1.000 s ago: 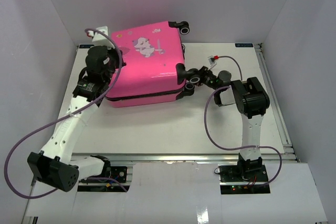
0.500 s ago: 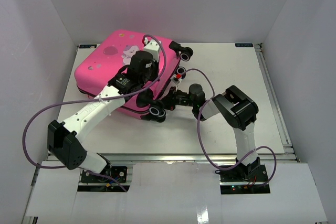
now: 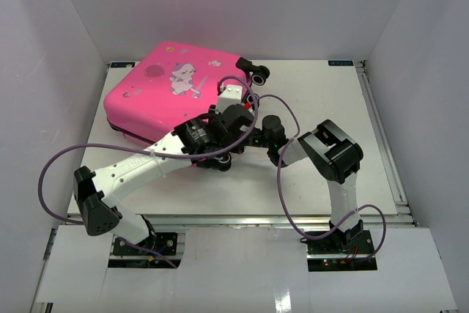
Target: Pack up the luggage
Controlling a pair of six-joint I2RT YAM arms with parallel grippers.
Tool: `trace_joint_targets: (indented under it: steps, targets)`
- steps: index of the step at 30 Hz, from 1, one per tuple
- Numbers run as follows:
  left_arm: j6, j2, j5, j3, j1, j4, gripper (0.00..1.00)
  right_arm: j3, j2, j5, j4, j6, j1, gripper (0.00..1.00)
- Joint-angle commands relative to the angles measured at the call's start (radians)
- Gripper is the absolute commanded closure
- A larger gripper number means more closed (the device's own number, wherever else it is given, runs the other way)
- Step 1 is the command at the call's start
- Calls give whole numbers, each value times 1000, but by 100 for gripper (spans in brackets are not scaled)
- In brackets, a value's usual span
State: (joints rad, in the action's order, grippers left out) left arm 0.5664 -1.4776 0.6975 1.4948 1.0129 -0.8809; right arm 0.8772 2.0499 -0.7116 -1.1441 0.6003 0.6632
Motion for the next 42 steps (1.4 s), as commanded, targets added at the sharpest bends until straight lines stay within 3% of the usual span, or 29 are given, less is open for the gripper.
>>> trace_joint_targets:
  steps: [1,4,6,8,9,10,11,13,18,26,32,42]
  targets:
    - [206,36,104,43,58,-171,46,12,0,-6,118,-34,21,92]
    - [334,96,169,16,59,-91,47,-4,-10,-14,120,-39,21,92]
    - [479,131,185,1,59,-94,54,-18,-19,-12,109,-36,21,92]
    - [505,214,141,-84,57,38,65,-19,-21,-15,109,-35,21,92]
    - [457,263,78,-122,56,145,62,-18,-21,-18,109,-33,21,92]
    - [391,303,16,-158,56,239,52,-15,-20,-19,109,-32,21,92]
    - [364,322,9,-194,56,276,40,-10,-17,-19,110,-31,21,92]
    - [356,356,52,-259,56,331,25,10,-7,-24,115,-27,20,92]
    - [656,342,105,-221,56,106,8,17,9,-25,113,-21,21,92]
    - [1114,-76,103,184,56,-523,8,-6,-4,-17,121,-36,19,92]
    - [1200,-89,72,125,56,-524,21,-19,-16,-12,133,-53,16,92]
    - [1190,37,154,1,54,-526,20,-25,1,-14,135,-58,15,92]
